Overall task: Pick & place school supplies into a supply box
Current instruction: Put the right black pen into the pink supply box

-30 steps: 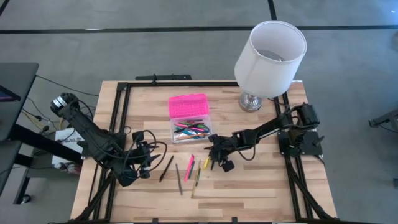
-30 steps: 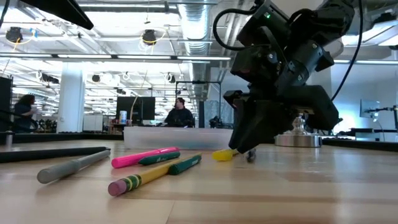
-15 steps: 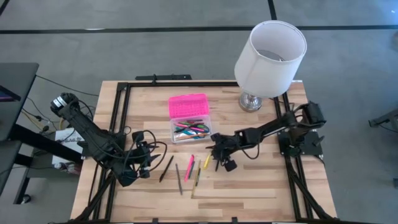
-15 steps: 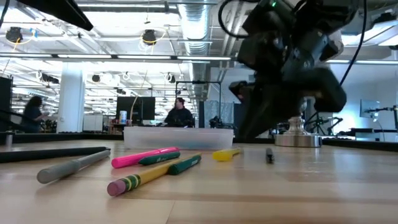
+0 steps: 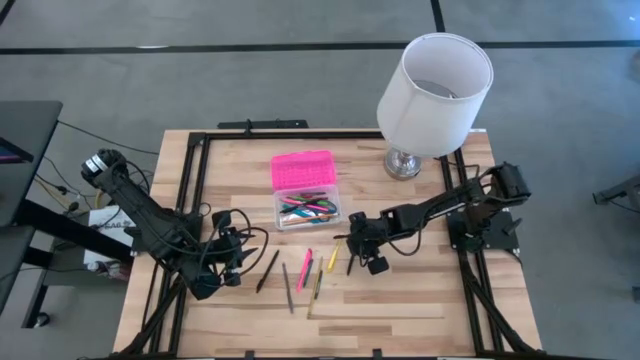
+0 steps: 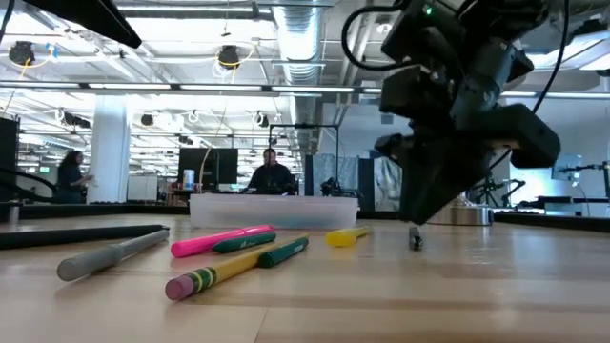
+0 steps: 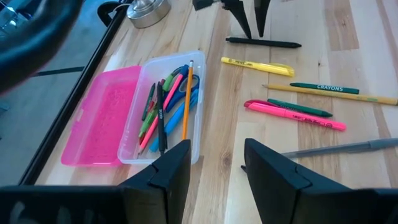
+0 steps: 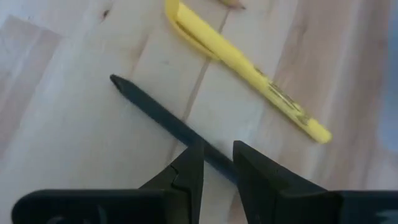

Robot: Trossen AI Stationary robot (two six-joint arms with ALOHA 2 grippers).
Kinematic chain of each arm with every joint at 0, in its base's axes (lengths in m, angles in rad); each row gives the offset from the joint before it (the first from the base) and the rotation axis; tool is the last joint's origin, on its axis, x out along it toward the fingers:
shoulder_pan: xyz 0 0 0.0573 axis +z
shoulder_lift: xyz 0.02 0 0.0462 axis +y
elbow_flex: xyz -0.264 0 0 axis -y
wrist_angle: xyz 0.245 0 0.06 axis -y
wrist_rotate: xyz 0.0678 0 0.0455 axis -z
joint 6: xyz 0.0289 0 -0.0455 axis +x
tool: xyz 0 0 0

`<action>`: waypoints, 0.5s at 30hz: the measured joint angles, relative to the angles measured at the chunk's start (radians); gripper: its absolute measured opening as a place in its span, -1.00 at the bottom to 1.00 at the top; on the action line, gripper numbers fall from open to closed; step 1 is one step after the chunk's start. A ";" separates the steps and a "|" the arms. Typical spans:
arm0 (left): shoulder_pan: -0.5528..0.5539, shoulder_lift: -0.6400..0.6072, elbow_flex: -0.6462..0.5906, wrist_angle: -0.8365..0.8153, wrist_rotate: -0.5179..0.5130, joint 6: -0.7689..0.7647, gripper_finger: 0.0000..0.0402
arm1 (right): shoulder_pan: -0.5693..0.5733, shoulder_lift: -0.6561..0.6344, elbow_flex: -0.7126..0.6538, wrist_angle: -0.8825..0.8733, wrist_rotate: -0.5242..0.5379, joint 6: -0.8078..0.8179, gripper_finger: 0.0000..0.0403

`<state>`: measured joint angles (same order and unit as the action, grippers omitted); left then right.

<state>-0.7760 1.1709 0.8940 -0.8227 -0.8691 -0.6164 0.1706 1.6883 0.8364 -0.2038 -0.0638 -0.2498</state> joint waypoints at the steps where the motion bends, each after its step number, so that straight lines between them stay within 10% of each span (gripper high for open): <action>1: 0.000 0.000 0.000 0.000 0.000 0.000 -0.28 | 0.000 0.011 0.000 0.009 -0.002 0.000 -0.59; 15: 0.000 0.000 0.000 -0.002 0.000 -0.001 -0.28 | -0.001 0.032 0.002 0.012 -0.005 0.015 -0.60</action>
<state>-0.7761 1.1709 0.8940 -0.8246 -0.8692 -0.6174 0.1698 1.7203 0.8387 -0.1920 -0.0689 -0.2344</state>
